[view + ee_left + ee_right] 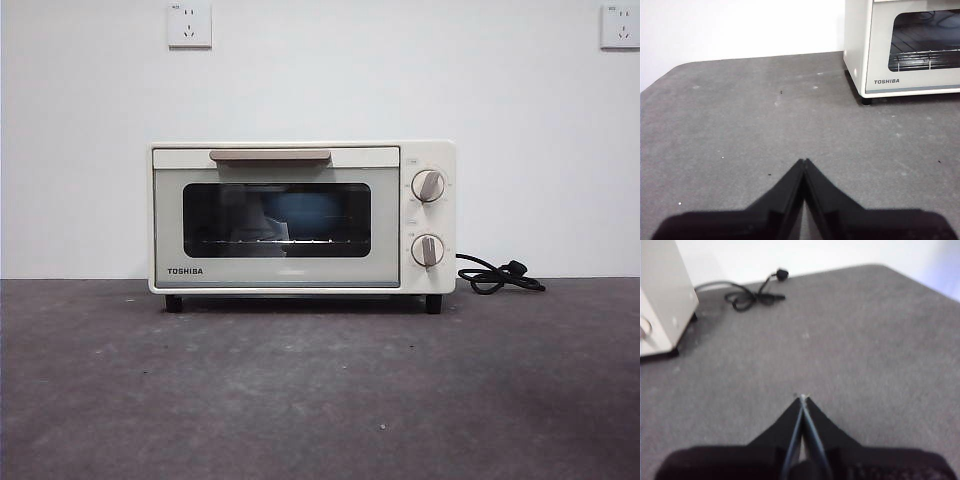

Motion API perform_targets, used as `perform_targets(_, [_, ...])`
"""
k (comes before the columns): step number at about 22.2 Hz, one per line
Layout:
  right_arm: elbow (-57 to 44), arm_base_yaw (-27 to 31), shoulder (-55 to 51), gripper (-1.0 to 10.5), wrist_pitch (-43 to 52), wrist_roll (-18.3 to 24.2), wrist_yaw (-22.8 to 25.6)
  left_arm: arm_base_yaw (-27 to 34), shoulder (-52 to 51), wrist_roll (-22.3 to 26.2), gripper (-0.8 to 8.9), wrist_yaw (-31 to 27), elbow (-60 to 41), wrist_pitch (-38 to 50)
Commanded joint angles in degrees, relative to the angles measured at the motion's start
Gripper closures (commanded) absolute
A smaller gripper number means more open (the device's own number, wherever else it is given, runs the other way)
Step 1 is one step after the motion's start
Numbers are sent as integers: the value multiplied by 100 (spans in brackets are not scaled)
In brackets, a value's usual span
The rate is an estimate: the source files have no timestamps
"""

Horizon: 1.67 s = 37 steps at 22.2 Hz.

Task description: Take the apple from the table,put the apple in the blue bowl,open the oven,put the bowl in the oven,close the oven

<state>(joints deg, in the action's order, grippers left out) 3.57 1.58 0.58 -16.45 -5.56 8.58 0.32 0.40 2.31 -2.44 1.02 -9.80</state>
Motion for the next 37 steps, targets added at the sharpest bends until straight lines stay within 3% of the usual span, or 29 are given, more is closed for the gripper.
perform_targets(1, [-96,4,-15,946,164,26,-9,-13,11,-39,817,-15,-59,50])
perform_targets(6, [-205,4,-15,946,540,269,-17,-13,22,-39,817,-13,-59,50])
perform_targets(20, [-275,4,-15,946,651,302,-13,-13,42,-39,817,-15,-59,52])
perform_targets(23, [-275,4,-15,946,651,562,-2,-13,42,-39,817,-15,-59,52])
perform_targets(30, [-275,4,-15,946,599,1130,-597,-13,42,-39,817,-15,-59,52])
perform_targets(33, [-275,4,-15,946,595,1075,-848,-13,42,-39,817,-15,-59,52])
perform_targets(37, [-275,4,-15,946,595,914,-831,-13,42,-39,817,-15,-59,52])
